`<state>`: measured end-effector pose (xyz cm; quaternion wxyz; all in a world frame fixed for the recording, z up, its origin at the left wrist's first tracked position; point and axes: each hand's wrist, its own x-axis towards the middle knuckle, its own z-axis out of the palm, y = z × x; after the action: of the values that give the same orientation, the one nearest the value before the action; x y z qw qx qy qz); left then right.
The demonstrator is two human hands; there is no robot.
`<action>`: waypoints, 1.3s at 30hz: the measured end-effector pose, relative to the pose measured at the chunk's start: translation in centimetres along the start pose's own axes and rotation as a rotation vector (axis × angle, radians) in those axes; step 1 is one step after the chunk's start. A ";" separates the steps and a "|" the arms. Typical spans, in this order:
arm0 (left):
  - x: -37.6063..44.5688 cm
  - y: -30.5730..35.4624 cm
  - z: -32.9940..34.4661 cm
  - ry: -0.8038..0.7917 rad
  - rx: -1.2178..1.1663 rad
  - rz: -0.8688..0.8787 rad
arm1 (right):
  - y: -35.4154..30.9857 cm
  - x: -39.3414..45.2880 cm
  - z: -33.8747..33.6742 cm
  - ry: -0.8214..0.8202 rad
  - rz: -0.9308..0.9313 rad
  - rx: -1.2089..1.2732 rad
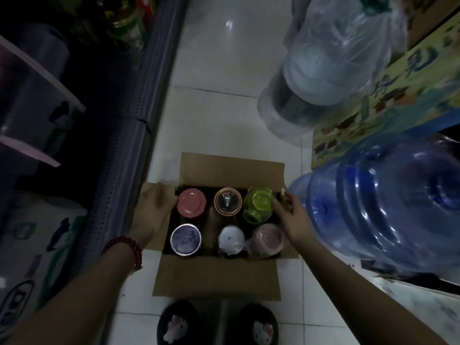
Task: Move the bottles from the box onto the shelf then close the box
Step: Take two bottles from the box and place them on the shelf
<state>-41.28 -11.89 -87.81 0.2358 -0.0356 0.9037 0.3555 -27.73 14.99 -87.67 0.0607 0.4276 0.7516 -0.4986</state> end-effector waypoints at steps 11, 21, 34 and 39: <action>1.9 -4.6 2.5 -0.134 -0.168 0.072 | 4.1 3.3 0.4 -0.017 0.114 0.225; 2.0 -7.4 3.5 -0.104 0.317 0.406 | 6.3 3.0 1.6 -0.119 0.039 0.360; 1.4 -5.2 -0.4 0.351 0.123 -0.261 | 7.8 1.6 -0.8 0.024 0.098 0.169; 0.8 -2.8 -1.5 0.190 0.146 -0.175 | 6.5 -0.9 -1.3 0.162 0.031 -0.022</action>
<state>-42.00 -14.88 -88.94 0.1811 -0.1305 0.9389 0.2621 -22.12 16.41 -91.11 0.0118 0.4775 0.7527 -0.4531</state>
